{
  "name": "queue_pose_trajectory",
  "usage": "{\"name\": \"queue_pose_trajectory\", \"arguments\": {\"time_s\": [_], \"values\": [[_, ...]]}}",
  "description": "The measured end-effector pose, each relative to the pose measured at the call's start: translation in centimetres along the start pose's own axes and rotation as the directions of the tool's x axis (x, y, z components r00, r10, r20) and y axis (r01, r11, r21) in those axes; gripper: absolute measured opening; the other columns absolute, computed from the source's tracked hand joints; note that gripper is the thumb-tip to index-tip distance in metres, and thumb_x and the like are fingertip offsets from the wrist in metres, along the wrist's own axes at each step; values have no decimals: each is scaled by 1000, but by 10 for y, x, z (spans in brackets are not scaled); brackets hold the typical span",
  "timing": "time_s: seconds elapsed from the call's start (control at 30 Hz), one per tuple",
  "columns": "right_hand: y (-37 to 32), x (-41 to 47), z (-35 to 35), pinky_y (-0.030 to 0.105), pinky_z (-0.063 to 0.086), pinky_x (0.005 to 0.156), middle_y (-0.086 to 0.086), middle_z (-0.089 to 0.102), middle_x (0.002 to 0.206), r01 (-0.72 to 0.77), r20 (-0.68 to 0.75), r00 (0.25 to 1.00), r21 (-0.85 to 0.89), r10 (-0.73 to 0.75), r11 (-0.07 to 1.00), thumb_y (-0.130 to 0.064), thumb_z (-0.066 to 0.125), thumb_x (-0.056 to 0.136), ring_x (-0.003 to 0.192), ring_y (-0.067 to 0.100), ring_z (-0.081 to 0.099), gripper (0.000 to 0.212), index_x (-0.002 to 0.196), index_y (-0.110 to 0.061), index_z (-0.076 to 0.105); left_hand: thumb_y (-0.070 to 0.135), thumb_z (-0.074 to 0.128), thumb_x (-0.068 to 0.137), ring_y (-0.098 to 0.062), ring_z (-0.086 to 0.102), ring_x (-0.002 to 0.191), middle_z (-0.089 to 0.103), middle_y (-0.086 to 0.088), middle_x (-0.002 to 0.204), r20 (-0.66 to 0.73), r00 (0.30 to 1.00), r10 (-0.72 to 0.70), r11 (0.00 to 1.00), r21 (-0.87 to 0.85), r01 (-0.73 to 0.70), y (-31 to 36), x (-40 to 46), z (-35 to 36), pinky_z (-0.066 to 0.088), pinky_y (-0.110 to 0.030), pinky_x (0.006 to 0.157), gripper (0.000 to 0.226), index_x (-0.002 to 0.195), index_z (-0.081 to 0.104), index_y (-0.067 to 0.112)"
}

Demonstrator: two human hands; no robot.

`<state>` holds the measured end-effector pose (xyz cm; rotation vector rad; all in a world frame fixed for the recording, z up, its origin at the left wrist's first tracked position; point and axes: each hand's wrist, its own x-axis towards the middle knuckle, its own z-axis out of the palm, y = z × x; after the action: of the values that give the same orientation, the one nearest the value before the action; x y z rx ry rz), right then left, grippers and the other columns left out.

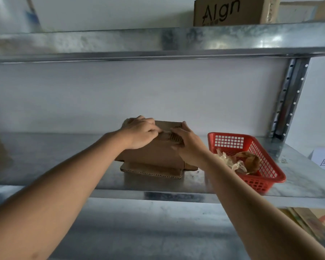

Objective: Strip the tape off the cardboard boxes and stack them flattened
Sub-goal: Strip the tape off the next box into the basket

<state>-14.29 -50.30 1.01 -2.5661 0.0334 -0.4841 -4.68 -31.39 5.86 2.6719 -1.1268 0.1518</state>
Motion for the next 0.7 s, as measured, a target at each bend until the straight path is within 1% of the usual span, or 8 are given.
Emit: {"name": "queue_pose_trajectory", "arguments": {"time_s": [0.13, 0.23, 0.3, 0.4, 0.47, 0.53, 0.63, 0.7], "values": [[5, 18, -2, 24, 28, 110, -1, 26, 167, 17, 68, 998, 0, -17, 1000, -16, 66, 99, 148, 28, 36, 62, 156, -26, 44, 20, 39, 105, -15, 39, 142, 41, 21, 146, 160, 987, -28, 998, -43, 36, -31, 8, -19, 33, -34, 116, 50, 134, 59, 55], [0, 26, 1, 22, 31, 105, 2, 37, 157, 54, 78, 996, -97, -47, 994, -9, 61, 100, 141, 29, 44, 59, 155, -27, 46, 28, 35, 112, -21, 33, 150, 23, 3, 168, 250, 965, -74, 995, -40, 87, -57, 10, -21, 27, -36, 123, 49, 146, 43, 61], [-7, 30, 3, 34, 44, 106, 4, 35, 159, 24, -16, 999, -267, -29, 963, -1, 61, 97, 139, 32, 45, 63, 151, -31, 50, 39, 33, 112, -24, 46, 133, 42, -3, 150, 254, 965, -72, 996, -32, 83, -70, 14, -20, 35, -37, 116, 41, 145, 38, 64], [-24, 31, 15, 40, 55, 89, 4, 46, 140, -102, -254, 967, -471, -24, 876, 0, 65, 91, 119, 30, 55, 52, 134, -29, 62, 65, 36, 103, -21, 35, 118, 41, 7, 113, 224, 966, -129, 992, 17, 129, -79, 18, -27, 36, -41, 112, 28, 122, 39, 86], [-34, 31, 29, 46, 57, 85, 4, 45, 133, -72, -231, 973, -384, -20, 921, -8, 64, 93, 108, 33, 62, 43, 133, -24, 59, 67, 40, 100, -22, 46, 116, 48, 7, 117, 237, 965, -115, 993, 37, 110, -85, 19, -32, 41, -42, 111, 25, 115, 40, 88], [-40, 33, 45, 47, 53, 98, 4, 38, 150, -2, -94, 995, -229, -20, 973, -18, 66, 93, 120, 35, 60, 58, 148, -25, 49, 63, 43, 101, -23, 55, 126, 54, 1, 143, 253, 964, -81, 996, 48, 71, -90, 19, -35, 43, -41, 112, 32, 131, 45, 75], [-52, 29, 65, 16, 30, 109, -1, 27, 167, 54, -51, 997, 32, -53, 998, -11, 62, 91, 143, 22, 41, 73, 158, -27, 38, 62, 42, 102, -22, 50, 137, 49, 6, 156, 218, 974, -58, 997, 57, 47, -93, 17, -32, 40, -43, 114, 44, 145, 49, 54], [-56, 23, 77, 18, 29, 114, 0, 33, 166, 80, -144, 988, 215, -49, 973, -6, 57, 95, 144, 18, 42, 62, 153, -25, 48, 63, 41, 102, -23, 54, 131, 52, 5, 154, 189, 980, -61, 997, 51, 52, -91, 13, -27, 46, -42, 109, 47, 146, 52, 48]]}}
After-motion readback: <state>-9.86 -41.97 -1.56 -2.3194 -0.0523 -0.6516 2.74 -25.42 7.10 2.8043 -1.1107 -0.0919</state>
